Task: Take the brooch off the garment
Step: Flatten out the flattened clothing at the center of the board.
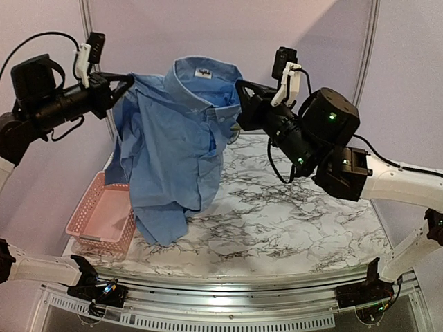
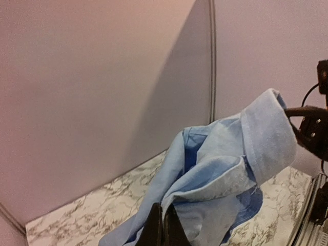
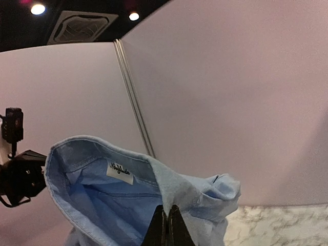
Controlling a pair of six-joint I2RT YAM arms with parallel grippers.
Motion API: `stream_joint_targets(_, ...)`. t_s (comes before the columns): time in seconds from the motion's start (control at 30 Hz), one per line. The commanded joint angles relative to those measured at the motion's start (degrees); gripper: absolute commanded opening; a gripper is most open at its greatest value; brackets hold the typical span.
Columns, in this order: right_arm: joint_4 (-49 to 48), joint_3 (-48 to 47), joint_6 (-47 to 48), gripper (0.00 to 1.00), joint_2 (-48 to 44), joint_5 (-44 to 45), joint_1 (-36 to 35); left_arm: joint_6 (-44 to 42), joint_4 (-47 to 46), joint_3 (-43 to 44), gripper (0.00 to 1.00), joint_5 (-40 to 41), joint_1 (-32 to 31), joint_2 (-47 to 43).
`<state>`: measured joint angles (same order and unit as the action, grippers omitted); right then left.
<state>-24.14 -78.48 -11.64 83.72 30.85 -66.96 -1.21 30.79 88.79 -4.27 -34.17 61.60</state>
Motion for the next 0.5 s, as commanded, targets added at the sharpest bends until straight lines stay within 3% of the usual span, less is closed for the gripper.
stream_joint_targets(0.0, -19.39, 0.25, 29.79, 0.0, 1.21, 11.67, -7.87, -0.19, -0.07, 6.29, 0.0, -10.02, -0.1, 0.31)
stream_joint_targets(0.1, -36.78, -0.38, 45.05, 0.0, 3.31, 14.4, -12.87, 0.98, -0.41, 9.99, 0.0, -14.64, -0.19, 0.76)
stream_joint_targets(0.27, -56.7, -5.85, 71.25, 0.0, 10.17, 17.81, -16.61, 4.88, -2.43, 13.37, 0.0, -17.78, -0.19, 1.24)
stream_joint_targets(0.37, -65.21, -10.06, 83.99, 0.0, 13.79, 19.8, -16.67, 5.93, -3.4, 14.71, 0.0, -18.02, -0.19, 1.73)
stream_joint_targets(0.47, -67.86, -11.68, 91.21, 0.0, 15.58, 20.83, -16.71, 7.65, -3.68, 16.37, 0.0, -18.72, -0.19, 2.87)
